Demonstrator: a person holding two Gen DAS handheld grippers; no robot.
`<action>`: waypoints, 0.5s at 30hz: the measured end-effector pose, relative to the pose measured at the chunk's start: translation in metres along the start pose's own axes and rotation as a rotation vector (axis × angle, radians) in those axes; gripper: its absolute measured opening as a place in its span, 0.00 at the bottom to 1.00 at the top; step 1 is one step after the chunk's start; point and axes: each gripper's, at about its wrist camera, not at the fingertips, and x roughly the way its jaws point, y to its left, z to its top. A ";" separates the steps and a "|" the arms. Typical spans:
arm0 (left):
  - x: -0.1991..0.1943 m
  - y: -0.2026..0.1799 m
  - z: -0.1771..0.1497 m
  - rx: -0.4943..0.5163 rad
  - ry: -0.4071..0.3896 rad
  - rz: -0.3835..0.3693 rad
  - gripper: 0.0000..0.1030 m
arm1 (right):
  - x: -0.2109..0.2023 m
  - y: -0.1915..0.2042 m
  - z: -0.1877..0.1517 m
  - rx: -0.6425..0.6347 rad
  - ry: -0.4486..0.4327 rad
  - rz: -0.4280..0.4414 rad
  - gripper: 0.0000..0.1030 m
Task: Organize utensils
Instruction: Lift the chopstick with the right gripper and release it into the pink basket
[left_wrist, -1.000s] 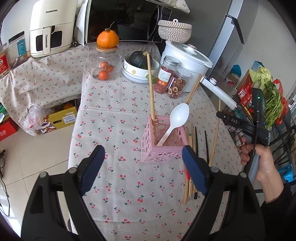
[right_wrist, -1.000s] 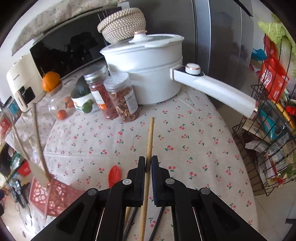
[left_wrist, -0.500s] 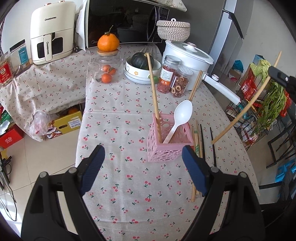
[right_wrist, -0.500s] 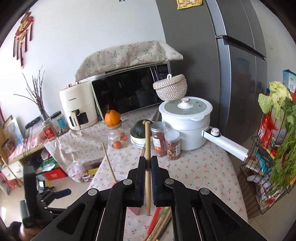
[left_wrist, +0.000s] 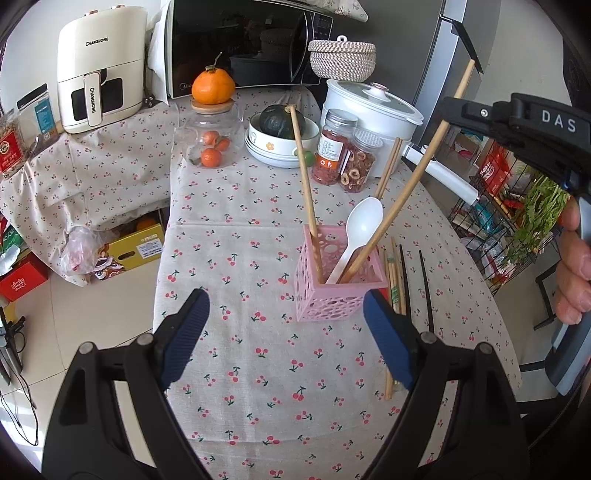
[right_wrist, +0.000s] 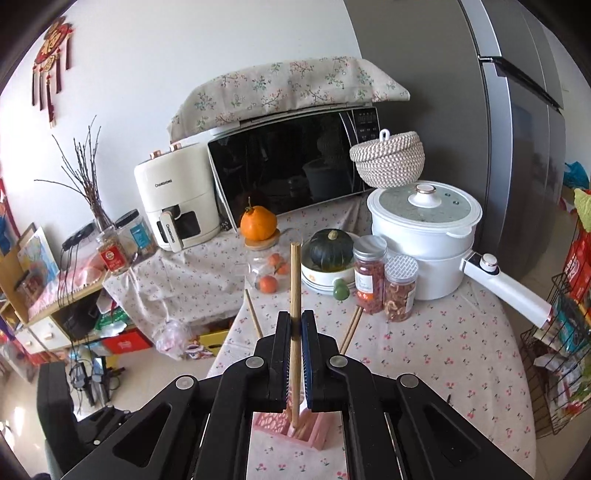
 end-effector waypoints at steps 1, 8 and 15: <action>0.000 0.000 0.000 0.001 0.000 0.001 0.83 | 0.005 -0.001 -0.001 0.003 0.011 0.003 0.06; 0.000 -0.006 0.000 0.024 -0.004 0.010 0.83 | -0.008 -0.006 0.001 -0.002 0.003 0.011 0.15; 0.001 -0.012 -0.002 0.025 0.004 -0.008 0.83 | -0.030 -0.029 -0.013 0.008 0.015 0.001 0.51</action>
